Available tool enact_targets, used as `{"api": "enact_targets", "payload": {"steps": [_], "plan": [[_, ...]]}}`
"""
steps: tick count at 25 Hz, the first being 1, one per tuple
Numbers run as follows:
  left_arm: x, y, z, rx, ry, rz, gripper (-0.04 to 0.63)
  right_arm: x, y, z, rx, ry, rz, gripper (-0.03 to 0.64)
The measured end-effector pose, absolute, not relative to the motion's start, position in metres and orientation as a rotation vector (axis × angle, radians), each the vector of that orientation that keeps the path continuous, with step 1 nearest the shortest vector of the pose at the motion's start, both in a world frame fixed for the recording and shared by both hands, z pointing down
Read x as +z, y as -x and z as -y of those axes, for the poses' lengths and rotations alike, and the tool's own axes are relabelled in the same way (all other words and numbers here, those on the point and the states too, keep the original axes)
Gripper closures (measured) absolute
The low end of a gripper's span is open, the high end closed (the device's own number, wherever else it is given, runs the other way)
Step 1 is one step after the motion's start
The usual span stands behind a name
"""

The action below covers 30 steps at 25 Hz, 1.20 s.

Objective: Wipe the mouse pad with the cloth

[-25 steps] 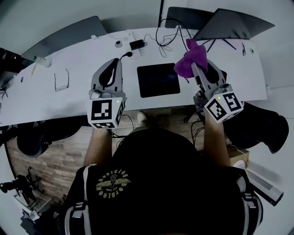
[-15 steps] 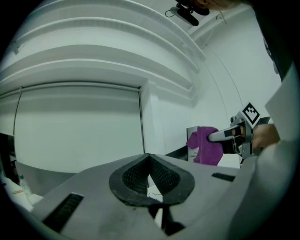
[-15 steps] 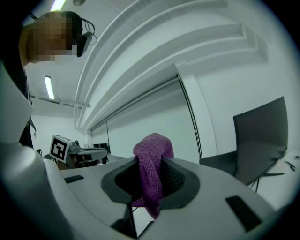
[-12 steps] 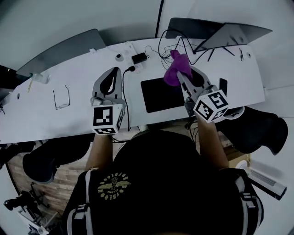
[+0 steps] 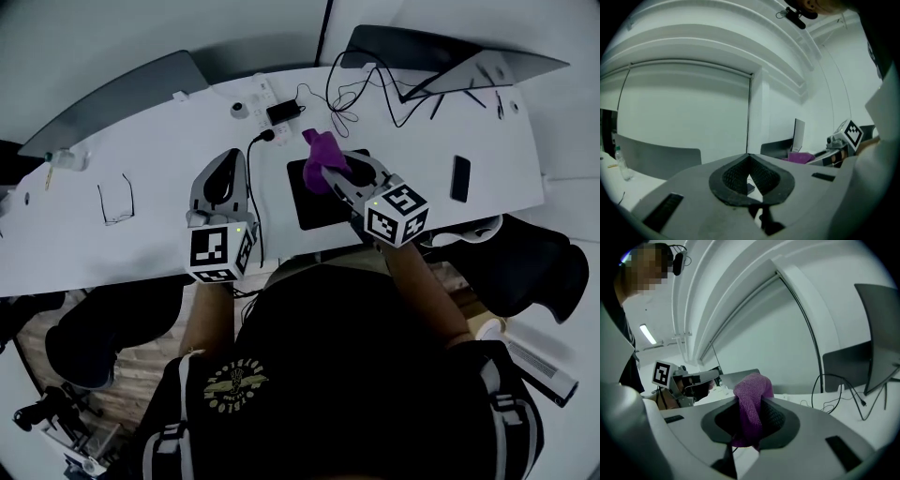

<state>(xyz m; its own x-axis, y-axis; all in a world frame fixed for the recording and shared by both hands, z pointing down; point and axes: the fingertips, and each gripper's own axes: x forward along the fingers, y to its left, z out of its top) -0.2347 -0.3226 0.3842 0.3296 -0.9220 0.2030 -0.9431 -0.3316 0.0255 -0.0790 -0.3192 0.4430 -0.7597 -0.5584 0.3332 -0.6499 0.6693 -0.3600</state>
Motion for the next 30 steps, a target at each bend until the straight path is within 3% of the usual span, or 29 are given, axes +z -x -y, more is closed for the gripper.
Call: {"api": "enact_targets", "payload": {"steps": [18,30], "plan": [[0.435,0.251,0.314,0.29,-2.22,1.882,0.594,0.646,0.121,0.328,1.099,-0.665,2.434,0.528],[0.454,0.22,0.337,0.307,-2.231,1.796,0.594,0.714,0.055,0.343,1.056,-0.8,2.207,0.528]]}}
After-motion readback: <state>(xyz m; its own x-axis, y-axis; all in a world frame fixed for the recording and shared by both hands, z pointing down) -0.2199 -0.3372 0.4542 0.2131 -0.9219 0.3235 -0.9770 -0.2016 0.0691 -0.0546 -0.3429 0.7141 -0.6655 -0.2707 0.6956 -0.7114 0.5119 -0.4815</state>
